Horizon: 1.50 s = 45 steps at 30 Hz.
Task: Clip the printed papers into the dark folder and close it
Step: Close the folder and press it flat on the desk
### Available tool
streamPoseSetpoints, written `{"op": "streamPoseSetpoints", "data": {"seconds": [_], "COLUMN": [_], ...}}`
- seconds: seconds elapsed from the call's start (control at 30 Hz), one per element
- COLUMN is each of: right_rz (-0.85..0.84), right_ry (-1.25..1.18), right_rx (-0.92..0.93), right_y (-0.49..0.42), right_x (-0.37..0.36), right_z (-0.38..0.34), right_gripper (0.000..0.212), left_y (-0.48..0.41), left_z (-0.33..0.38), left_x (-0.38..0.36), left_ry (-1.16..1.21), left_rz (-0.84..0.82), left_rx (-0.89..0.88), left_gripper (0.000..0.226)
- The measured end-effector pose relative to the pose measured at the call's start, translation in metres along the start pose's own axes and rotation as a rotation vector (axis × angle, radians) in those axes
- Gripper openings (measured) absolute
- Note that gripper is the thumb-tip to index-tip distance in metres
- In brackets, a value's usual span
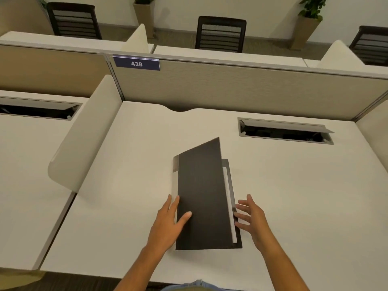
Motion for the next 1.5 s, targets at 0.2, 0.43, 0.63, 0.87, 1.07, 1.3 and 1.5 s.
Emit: {"op": "streamPoseSetpoints", "data": {"seconds": [0.2, 0.43, 0.63, 0.87, 1.07, 1.3, 1.5], "right_rz": [0.026, 0.069, -0.123, -0.109, -0.104, -0.083, -0.086], "right_ry": [0.148, 1.074, 1.5, 1.645, 1.602, 1.571, 1.595], "right_rx": [0.123, 0.508, 0.434, 0.385, 0.369, 0.353, 0.35], "right_y": [0.003, 0.013, 0.025, 0.002, -0.034, -0.074, -0.112], "right_x": [-0.001, -0.019, -0.043, -0.054, -0.07, -0.083, -0.092], "right_z": [0.004, 0.036, 0.058, 0.033, -0.027, -0.092, -0.128], "right_gripper": [0.029, 0.067, 0.105, 0.132, 0.136, 0.121, 0.112], "left_y": [-0.003, -0.002, -0.006, -0.038, -0.094, -0.155, -0.202], "left_z": [-0.01, -0.009, -0.001, 0.021, 0.056, 0.094, 0.114], "left_x": [-0.02, -0.026, -0.028, -0.016, 0.01, 0.028, 0.035], "left_ry": [-0.194, -0.472, -0.599, -0.638, -0.701, -0.721, -0.748], "left_rz": [-0.013, 0.019, 0.009, 0.025, 0.025, 0.013, 0.016], "left_rx": [-0.032, -0.056, -0.037, -0.041, -0.051, -0.036, -0.022], "left_gripper": [0.102, 0.116, 0.127, 0.125, 0.123, 0.12, 0.12]}}
Point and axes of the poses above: each hand's wrist, its own y-axis away from the middle knuckle, its own x-axis out of the back of the hand, z = x × y, the point moved 1 cm from there along -y, towards the middle knuckle
